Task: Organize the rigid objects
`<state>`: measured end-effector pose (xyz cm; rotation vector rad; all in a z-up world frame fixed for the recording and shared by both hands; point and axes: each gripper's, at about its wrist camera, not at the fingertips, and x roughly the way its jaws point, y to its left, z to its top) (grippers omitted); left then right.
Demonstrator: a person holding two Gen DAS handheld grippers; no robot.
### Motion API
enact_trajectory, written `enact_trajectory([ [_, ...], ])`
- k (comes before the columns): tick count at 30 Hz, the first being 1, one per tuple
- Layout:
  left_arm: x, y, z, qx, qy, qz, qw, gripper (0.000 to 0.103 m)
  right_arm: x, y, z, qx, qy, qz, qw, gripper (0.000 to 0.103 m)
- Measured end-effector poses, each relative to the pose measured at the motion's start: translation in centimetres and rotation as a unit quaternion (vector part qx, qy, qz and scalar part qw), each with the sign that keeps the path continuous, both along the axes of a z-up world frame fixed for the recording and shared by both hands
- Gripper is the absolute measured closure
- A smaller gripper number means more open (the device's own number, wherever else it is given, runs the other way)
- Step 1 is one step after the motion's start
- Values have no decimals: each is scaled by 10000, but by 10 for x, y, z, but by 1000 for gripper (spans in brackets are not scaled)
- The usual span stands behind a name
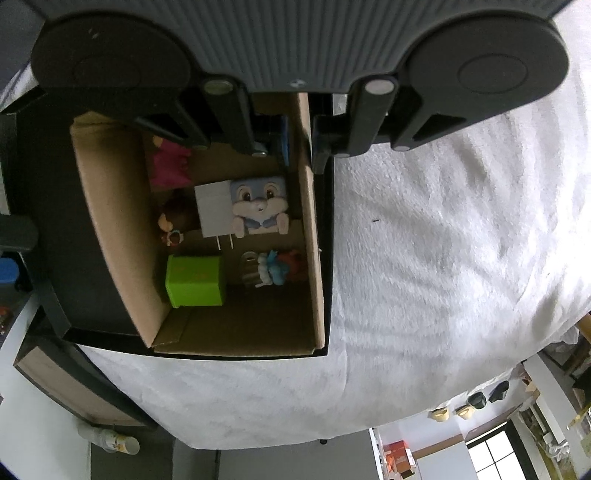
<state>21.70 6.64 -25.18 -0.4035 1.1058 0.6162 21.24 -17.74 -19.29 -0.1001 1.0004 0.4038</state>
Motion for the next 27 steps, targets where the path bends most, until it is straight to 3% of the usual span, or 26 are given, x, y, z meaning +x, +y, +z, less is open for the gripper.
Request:
enact_trajectory([
  [6, 0, -9, 22, 4, 101, -46, 9999, 91, -13, -27, 10, 297, -37, -361, 9989, 41],
  [12, 0, -28, 49, -215, -47, -139, 9997, 86, -24, -48, 19, 564, -42, -669, 9962, 35],
  [19, -4, -48, 80, -223, -139, 16, 9997, 57, -38, -60, 35, 779, -189, -836, 9933, 18],
  [22, -6, -54, 92, -286, -156, 37, 9995, 51, -44, -63, 42, 818, -276, -920, 9920, 6],
  [27, -13, -71, 122, -72, -303, -66, 9995, 38, -58, -72, 58, 1021, -529, -1113, 9871, 0],
])
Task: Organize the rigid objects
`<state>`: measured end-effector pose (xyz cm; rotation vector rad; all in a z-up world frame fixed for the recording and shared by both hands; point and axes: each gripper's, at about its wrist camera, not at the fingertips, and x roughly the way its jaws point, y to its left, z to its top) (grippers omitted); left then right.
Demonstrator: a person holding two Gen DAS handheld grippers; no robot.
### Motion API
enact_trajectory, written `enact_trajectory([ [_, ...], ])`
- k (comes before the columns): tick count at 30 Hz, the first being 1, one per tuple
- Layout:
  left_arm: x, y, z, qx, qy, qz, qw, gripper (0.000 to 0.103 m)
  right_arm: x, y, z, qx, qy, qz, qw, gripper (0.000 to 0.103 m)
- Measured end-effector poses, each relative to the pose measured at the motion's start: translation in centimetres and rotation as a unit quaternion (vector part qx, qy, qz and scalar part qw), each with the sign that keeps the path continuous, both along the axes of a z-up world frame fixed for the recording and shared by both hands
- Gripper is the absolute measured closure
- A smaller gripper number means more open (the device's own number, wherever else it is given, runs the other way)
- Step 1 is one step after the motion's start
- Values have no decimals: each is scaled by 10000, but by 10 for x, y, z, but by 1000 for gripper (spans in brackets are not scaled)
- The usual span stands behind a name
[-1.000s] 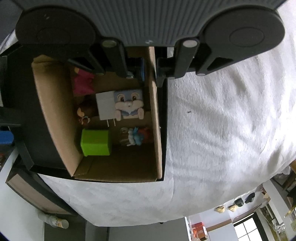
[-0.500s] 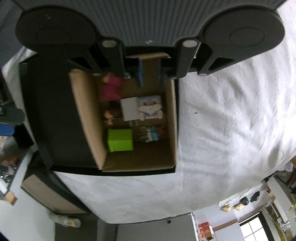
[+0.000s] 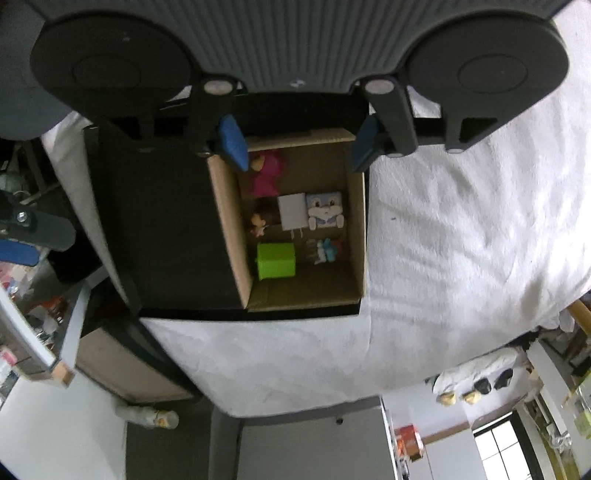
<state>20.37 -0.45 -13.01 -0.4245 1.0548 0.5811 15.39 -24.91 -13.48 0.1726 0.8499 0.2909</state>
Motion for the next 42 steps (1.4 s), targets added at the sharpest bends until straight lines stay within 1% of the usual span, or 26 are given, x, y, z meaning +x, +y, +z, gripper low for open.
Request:
enact_trajectory([
  [5, -11, -12, 30, 63, -311, -56, 9995, 37, -11, -6, 14, 135, -75, -93, 9998, 0],
  [8, -17, -19, 45, 172, -440, -56, 9989, 36, -18, -10, 19, 195, -71, -220, 9995, 0],
  [12, -24, -31, 63, 205, -529, -157, 9983, 36, -28, -15, 25, 293, -92, -342, 9989, 0],
  [14, -29, -37, 69, 205, -585, -179, 9979, 31, -34, -16, 29, 310, -111, -423, 9986, 0],
  [19, -41, -52, 85, 249, -748, -259, 9966, 17, -49, -21, 41, 436, -124, -607, 9971, 0],
  [22, -46, -58, 91, 278, -778, -345, 9960, 13, -57, -21, 47, 426, -155, -694, 9966, 0],
  [24, -49, -63, 96, 481, -724, -381, 9955, 8, -63, -21, 51, 410, -171, -750, 9962, 0],
  [26, -53, -67, 101, 575, -848, -413, 9939, 5, -68, -22, 54, 416, -200, -806, 9957, 0],
  [29, -58, -69, 108, 438, -1021, -380, 9931, 2, -77, -23, 58, 413, -263, -924, 9945, 0],
  [33, -67, -76, 114, 437, -1282, -340, 9902, 0, -86, -26, 62, 493, -271, -1041, 9930, 0],
  [37, -71, -81, 112, 248, -1376, -311, 9897, 0, -97, -29, 65, 482, -267, -1115, 9922, 0],
  [42, -77, -83, 107, 119, -1397, -194, 9899, 0, -107, -27, 69, 290, -199, -1269, 9913, 0],
])
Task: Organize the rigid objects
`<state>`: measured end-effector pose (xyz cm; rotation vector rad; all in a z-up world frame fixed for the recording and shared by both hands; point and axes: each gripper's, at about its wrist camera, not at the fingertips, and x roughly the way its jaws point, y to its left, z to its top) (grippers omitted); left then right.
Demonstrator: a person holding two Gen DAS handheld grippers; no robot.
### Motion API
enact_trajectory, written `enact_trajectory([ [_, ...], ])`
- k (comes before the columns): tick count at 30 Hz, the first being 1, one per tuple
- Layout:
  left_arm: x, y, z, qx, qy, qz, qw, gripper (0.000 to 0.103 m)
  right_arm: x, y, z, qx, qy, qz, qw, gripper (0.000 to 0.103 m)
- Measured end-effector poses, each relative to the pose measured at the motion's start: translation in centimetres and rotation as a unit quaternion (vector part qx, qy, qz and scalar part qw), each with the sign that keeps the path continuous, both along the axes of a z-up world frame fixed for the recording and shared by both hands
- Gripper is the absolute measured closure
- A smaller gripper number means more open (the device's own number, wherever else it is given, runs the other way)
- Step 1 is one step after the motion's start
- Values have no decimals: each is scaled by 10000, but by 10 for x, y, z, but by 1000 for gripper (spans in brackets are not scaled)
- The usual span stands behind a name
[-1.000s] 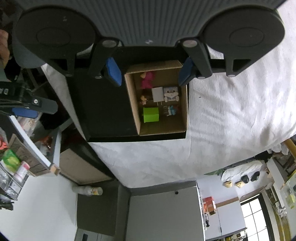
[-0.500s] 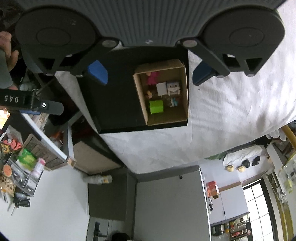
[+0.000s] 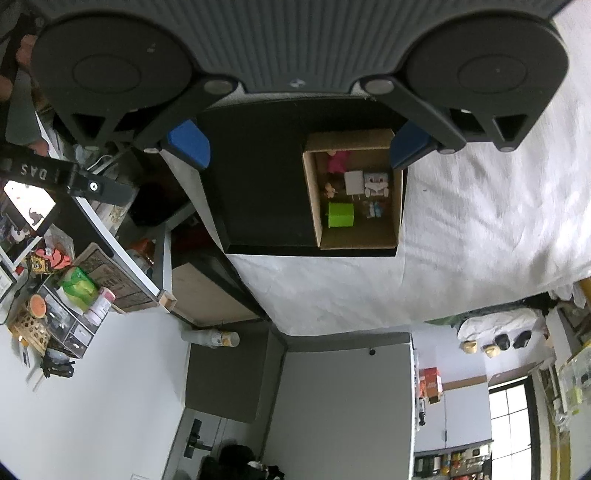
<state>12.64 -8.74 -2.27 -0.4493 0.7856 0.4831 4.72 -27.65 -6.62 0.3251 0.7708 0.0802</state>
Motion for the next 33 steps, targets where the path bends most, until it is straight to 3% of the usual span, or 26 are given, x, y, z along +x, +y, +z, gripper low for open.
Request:
enact_trajectory([
  [13, -11, -21, -10, 93, 47, 92, 9999, 0, -25, 13, 1, -272, 147, -246, 9992, 0],
  [17, -10, -35, -3, 406, -20, -97, 9991, 0, -29, 17, -2, -272, 227, -159, 9992, 0],
  [24, -7, -49, -9, 391, 181, -312, 9986, 0, -33, 14, -2, -267, 237, -193, 9992, 0],
  [33, -4, -46, -12, 411, 271, -230, 9985, 0, -38, 11, -5, -287, 212, -162, 9992, 0],
])
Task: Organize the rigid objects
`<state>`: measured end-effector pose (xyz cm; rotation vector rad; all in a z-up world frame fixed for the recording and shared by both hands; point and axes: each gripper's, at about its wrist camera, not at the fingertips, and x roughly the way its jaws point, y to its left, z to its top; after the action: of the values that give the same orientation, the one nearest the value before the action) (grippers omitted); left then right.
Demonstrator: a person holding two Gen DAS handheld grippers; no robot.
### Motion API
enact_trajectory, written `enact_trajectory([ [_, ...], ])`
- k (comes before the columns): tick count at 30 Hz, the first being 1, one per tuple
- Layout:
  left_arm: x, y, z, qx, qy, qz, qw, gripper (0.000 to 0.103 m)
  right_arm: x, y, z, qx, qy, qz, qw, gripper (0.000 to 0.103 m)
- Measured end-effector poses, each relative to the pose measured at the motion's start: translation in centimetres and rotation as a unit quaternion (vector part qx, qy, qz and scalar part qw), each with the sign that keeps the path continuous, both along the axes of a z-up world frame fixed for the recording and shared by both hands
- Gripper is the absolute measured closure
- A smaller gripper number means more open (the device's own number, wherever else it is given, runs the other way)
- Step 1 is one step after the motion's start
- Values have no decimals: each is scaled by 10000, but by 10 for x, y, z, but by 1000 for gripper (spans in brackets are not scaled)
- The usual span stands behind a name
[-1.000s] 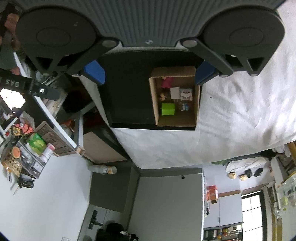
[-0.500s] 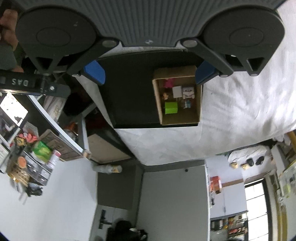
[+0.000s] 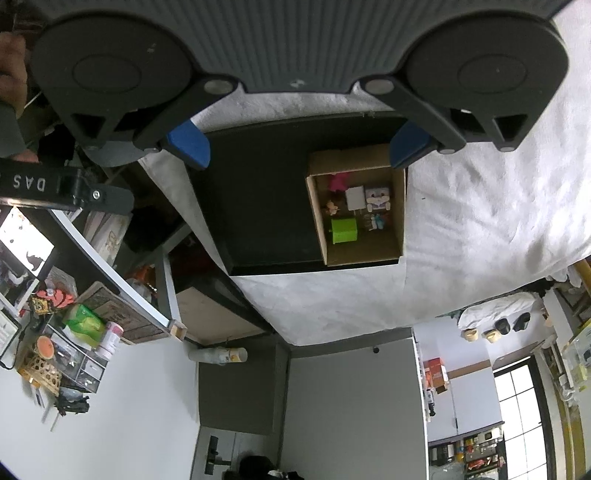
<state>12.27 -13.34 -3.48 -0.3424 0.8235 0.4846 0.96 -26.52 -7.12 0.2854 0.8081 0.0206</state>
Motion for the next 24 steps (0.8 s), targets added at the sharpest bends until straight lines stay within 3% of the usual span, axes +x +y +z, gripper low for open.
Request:
enact_trajectory([
  [24, 0, 10, -8, -104, 180, -21, 9998, 0, -5, 9, -8, 38, 116, 225, 9997, 0],
])
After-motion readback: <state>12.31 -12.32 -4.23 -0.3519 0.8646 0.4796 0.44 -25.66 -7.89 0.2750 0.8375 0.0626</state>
